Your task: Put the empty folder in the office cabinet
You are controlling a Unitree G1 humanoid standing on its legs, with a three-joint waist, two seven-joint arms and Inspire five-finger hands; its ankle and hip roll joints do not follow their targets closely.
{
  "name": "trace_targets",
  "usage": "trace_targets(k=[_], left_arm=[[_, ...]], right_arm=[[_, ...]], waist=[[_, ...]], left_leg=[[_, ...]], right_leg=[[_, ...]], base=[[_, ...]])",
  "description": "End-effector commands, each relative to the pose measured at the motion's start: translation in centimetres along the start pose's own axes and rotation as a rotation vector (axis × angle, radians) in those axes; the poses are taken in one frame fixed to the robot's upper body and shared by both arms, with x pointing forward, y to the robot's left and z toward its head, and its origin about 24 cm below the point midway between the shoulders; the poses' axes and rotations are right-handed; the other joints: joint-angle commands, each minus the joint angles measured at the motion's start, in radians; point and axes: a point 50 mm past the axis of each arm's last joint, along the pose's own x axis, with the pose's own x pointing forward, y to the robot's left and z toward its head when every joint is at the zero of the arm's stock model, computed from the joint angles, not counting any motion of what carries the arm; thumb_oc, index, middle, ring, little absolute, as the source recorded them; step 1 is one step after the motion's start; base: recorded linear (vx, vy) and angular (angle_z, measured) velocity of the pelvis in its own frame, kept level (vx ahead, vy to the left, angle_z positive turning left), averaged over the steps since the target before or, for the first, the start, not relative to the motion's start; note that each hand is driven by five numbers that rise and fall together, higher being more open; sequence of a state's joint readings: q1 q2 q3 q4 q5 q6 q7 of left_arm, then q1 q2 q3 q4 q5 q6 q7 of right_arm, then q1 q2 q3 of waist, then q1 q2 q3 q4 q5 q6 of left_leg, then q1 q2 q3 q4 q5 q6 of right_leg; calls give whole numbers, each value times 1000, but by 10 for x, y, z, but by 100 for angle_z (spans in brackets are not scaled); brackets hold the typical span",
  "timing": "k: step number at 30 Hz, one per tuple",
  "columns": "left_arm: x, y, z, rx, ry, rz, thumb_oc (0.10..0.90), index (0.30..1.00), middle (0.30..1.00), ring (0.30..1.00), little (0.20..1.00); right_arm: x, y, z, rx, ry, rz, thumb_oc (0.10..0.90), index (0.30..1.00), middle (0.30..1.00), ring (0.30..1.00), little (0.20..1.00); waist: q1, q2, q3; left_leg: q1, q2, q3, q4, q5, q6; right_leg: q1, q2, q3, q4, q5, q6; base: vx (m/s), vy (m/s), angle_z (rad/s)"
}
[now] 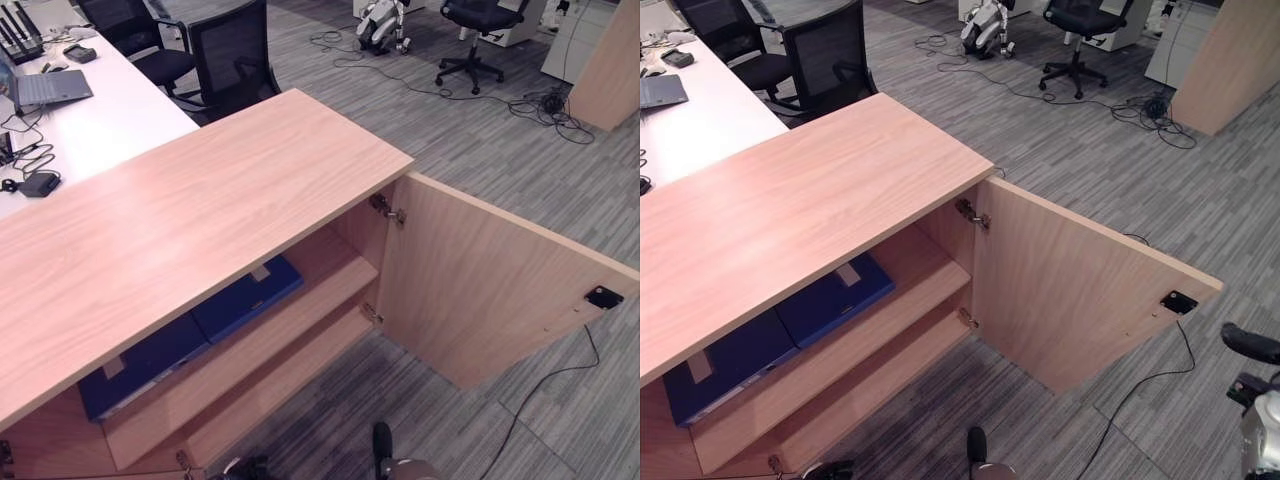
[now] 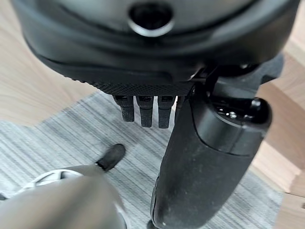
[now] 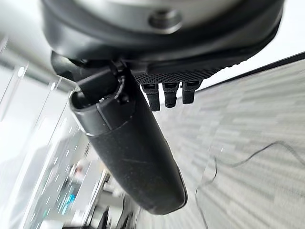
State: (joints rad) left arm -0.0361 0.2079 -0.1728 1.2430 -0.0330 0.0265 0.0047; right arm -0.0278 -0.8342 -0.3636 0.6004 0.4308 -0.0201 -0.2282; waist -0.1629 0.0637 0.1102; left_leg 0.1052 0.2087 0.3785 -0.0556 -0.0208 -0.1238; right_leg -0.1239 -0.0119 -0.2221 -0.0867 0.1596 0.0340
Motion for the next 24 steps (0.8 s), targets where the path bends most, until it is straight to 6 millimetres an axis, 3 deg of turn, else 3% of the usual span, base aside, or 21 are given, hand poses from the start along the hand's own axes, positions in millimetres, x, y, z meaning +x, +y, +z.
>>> trace_targets(k=[1,2,3,6,8,10,11,18,22,24], left_arm=[[-5,21,-32,42,92,29,800,900,900,900,900],[-8,24,-44,69,131,26,800,900,900,900,900],[-8,24,-44,69,131,26,800,900,900,900,900],[-14,31,-65,77,194,23,800,900,900,900,900],[-14,31,-65,77,194,23,800,900,900,900,900],[-17,29,-77,78,223,10,800,900,900,900,900],[-17,29,-77,78,223,10,800,900,900,900,900],[-12,26,-59,111,148,-7,800,900,900,900,900],[-11,26,-52,137,117,-9,800,900,900,900,900],[-12,27,-56,142,126,-1,800,900,900,900,900]], right_arm=[[6,19,66,-60,-296,166,800,900,900,900,900],[-1,36,76,-117,-340,306,800,900,900,900,900],[-1,36,76,-117,-340,307,800,900,900,900,900],[-22,74,92,-183,-419,621,800,900,900,900,900],[-22,75,93,-183,-419,622,800,900,900,900,900],[-51,111,113,-198,-518,909,800,900,900,900,900],[-51,111,113,-198,-518,910,800,900,900,900,900],[-112,161,136,-278,-626,1404,800,900,900,900,900],[-145,179,142,-206,-668,1599,800,900,900,900,900],[-165,191,139,-78,-637,1719,800,900,900,900,900]], waist=[[9,-84,-36],[16,-83,-35],[15,-83,-36],[32,-85,-38],[31,-84,-38],[47,-88,-45],[46,-88,-45],[64,-98,-57],[70,-102,-62],[77,-105,-66]], left_leg=[[29,-12,-16,36,-43,-27],[28,-7,-16,32,-24,-35],[28,-7,-16,31,-24,-35],[30,2,-18,23,7,-48],[30,2,-18,23,8,-48],[37,8,-16,12,21,-56],[37,8,-16,12,21,-56],[48,16,-16,6,25,-62],[53,18,-19,5,18,-60],[51,18,-21,4,15,-57]], right_leg=[[19,-38,29,10,-163,92],[25,-31,26,8,-170,87],[25,-31,26,8,-170,87],[34,-20,17,5,-178,80],[34,-20,17,5,-179,80],[43,-14,11,0,-182,76],[43,-14,11,0,-182,76],[60,-10,3,-1,-187,72],[64,-12,-1,-1,-185,71],[63,-16,-6,-1,-182,71]], base=[[28,-60,8],[28,-60,8],[18,-54,5],[8,-43,1],[2,-10,-4],[2,-29,-5],[-4,-16,-13],[-5,-5,-16],[-8,6,-27],[-22,6,-7]])
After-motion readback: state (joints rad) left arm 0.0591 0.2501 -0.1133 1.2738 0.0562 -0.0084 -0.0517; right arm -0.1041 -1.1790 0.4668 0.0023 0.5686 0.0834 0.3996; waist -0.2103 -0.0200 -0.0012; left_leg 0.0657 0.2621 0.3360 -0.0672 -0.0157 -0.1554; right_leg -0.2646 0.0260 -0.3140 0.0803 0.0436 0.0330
